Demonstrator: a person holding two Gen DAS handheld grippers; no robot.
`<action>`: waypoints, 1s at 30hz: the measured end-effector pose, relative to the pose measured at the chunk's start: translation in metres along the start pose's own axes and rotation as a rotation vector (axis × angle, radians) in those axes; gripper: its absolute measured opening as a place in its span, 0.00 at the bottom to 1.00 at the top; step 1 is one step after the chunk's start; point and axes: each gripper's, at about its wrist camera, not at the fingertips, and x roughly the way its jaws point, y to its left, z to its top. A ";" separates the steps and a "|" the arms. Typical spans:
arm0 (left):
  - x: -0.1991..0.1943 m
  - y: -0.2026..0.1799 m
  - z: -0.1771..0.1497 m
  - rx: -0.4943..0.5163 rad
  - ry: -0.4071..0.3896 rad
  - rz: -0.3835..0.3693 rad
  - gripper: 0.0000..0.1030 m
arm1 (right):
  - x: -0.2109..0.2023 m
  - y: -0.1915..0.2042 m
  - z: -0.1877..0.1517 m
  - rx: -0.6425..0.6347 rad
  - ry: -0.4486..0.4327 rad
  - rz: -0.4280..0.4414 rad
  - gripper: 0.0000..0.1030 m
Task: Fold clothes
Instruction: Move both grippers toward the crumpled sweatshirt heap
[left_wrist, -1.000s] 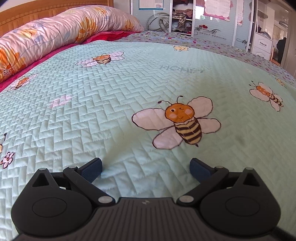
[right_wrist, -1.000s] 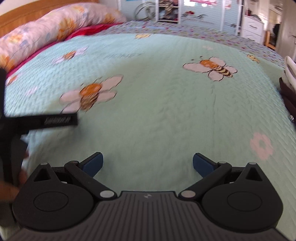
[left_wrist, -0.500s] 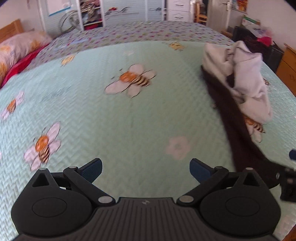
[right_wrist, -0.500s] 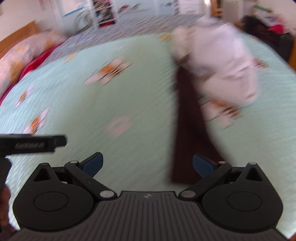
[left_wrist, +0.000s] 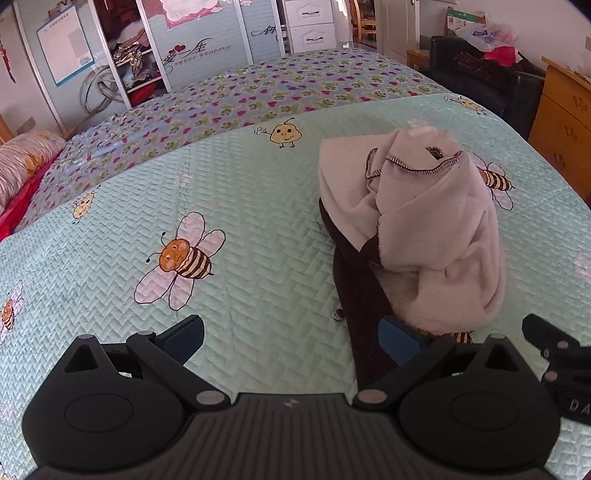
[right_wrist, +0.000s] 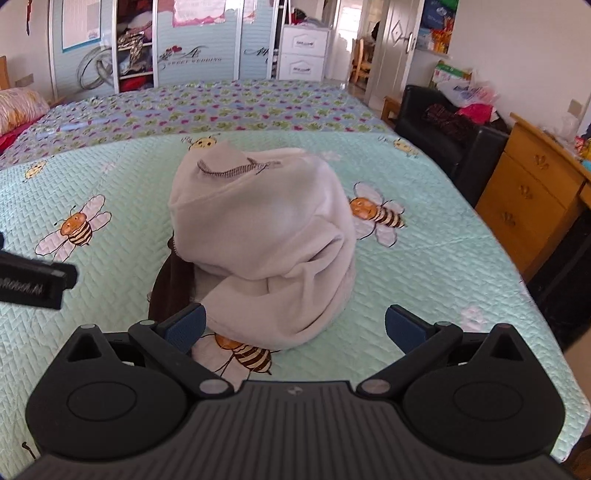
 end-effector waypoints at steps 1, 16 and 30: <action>0.003 -0.002 0.002 0.006 -0.011 0.002 1.00 | 0.006 0.000 0.002 0.001 0.009 0.013 1.00; 0.011 -0.036 0.005 0.100 -0.059 0.053 1.00 | 0.010 -0.007 0.013 0.021 -0.009 0.056 1.00; 0.011 -0.044 0.009 0.109 -0.113 0.061 1.00 | 0.016 -0.023 0.010 0.088 -0.023 0.110 1.00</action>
